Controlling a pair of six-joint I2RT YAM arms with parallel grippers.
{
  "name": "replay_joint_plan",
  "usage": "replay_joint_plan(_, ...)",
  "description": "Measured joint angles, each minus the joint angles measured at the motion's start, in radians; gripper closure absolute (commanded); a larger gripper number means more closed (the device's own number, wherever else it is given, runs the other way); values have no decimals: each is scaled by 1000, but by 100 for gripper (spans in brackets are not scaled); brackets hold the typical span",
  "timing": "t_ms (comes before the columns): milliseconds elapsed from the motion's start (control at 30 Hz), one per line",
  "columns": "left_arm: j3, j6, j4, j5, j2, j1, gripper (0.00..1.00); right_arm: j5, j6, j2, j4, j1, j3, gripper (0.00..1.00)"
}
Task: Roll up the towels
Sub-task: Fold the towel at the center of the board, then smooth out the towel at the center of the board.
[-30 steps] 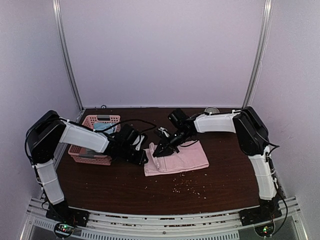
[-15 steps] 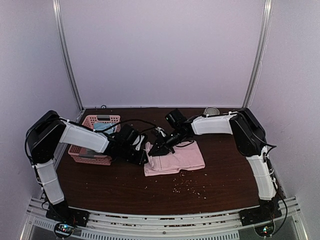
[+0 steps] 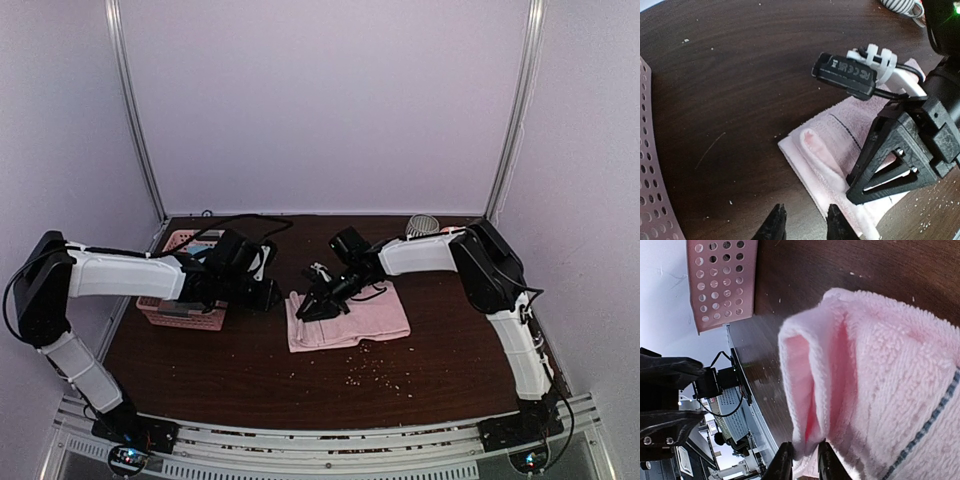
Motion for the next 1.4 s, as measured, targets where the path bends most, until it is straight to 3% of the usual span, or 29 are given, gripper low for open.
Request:
replay_joint_plan(433,31,1,1,-5,-5,0,72,-25,-98,-25,-53,-19,13,74)
replay_joint_plan(733,166,39,61,154,167,-30,73,81,-458,-185,-281,-172,13,77)
replay_joint_plan(967,184,54,48,230,252,-47,74,168,-689,-294,-370,-308,-139,83)
replay_joint_plan(1400,222,106,-134,48,297,-45,75,314,-774,-280,-329,-332,-320,88)
